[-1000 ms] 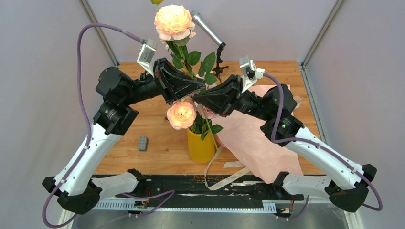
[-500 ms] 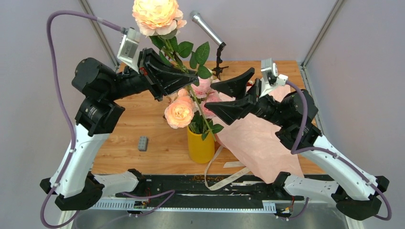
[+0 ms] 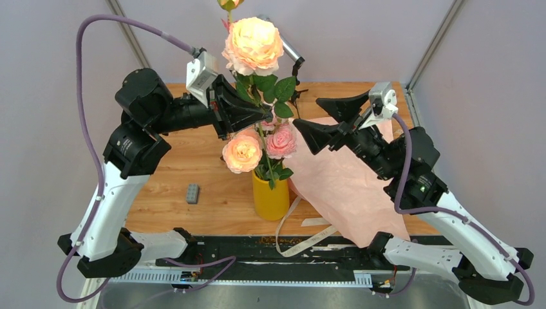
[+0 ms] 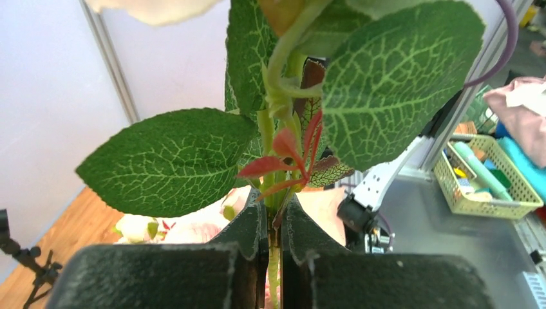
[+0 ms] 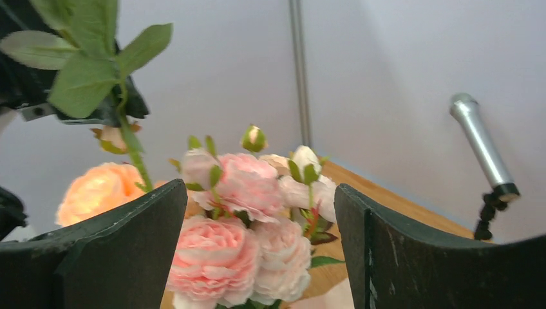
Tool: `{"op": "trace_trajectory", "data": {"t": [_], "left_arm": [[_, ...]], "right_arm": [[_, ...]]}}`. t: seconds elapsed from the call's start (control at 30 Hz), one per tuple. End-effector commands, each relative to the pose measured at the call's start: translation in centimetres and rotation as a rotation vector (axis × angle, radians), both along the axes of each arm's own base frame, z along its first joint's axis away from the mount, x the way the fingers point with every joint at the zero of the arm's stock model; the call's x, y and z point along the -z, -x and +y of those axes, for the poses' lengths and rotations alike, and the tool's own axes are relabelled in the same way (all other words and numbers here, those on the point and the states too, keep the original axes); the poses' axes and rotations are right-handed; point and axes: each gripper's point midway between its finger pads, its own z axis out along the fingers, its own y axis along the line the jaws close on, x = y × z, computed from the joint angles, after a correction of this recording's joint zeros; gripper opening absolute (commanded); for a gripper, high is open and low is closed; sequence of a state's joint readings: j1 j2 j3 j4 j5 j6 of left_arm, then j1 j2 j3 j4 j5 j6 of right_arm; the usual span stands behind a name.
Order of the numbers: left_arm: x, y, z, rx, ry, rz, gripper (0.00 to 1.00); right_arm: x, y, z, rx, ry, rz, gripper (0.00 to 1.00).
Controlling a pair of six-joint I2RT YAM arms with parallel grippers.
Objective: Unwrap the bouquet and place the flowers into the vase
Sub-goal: Place the fake flower in the vase.
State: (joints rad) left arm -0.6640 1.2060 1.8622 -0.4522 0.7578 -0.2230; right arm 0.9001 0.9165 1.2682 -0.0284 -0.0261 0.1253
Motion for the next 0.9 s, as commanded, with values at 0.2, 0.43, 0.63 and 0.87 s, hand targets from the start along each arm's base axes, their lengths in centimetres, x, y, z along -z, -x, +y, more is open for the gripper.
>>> {"op": "trace_trajectory", "data": {"t": [0.2,0.43,0.63,0.87], "left_arm": [[0.3,0.8,0.6,-0.001,-0.044,-0.176,0.0],[-2.1,1.9,1.6,-0.01,0.002,-0.23,0.0],[-2.9,2.5,1.8,-0.002,0.019,-0.235,0.0],[-4.1,3.2,2.1,0.012,0.045,-0.251,0.0]], "right_arm": [[3.0,-3.4,-1.4,0.187,0.082,0.042,0.86],[3.2,-3.5,-1.3,0.187,0.084,0.051,0.86],[3.4,-3.5,-1.2,0.18,0.09,0.056,0.86],[3.7,-3.6,-0.8,0.169,0.095,0.063,0.86]]}}
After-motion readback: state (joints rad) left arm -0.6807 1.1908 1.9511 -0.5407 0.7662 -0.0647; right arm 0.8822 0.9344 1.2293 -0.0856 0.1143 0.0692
